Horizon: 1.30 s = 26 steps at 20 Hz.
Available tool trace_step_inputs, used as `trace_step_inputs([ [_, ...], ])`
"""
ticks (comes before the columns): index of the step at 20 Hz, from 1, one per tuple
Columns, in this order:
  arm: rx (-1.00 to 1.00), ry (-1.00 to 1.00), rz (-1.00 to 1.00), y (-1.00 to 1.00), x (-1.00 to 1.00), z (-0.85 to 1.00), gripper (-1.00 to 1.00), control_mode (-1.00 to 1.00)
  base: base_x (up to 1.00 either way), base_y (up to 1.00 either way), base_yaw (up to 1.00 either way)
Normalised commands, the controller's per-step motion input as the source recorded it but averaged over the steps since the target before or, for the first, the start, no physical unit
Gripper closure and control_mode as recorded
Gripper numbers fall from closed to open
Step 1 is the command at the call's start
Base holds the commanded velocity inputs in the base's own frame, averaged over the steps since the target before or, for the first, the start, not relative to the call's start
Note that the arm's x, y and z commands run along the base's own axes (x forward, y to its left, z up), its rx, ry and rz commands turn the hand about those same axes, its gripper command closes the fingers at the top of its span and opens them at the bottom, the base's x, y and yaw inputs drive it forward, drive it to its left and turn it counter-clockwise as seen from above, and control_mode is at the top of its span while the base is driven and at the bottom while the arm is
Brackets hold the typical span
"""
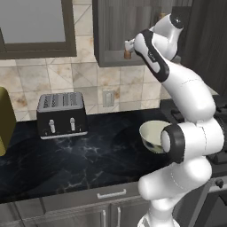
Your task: Retrieve the bottle and the shaker from the cabinet and place them next to the mixing bowl on the counter. Then add garlic from the fridge to the mixing bowl.
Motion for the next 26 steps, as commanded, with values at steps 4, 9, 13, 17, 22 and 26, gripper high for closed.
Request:
trace_step_inputs([
  [4,0.00,0.00,0.02,0.03,0.18,0.00,-1.00,-1.00,0.00,0.00,0.00],
  [9,0.00,0.00,0.03,0.00,0.26,-0.01,-1.00,-1.00,0.00,0.00,0.00],
  [13,0.00,0.00,0.00,0.00,0.23,0.00,-1.00,-1.00,0.00,0.00,0.00],
  [17,0.00,0.00,0.04,0.00,0.27,0.00,-1.00,-1.00,0.00,0.00,0.00],
  [22,0.00,0.00,0.04,0.00,0.24,0.00,-1.00,-1.00,0.00,0.00,0.00],
  [26,0.00,0.01,0.02,0.00,0.18,-0.01,-1.00,-1.00,0.00,0.00,0.00],
])
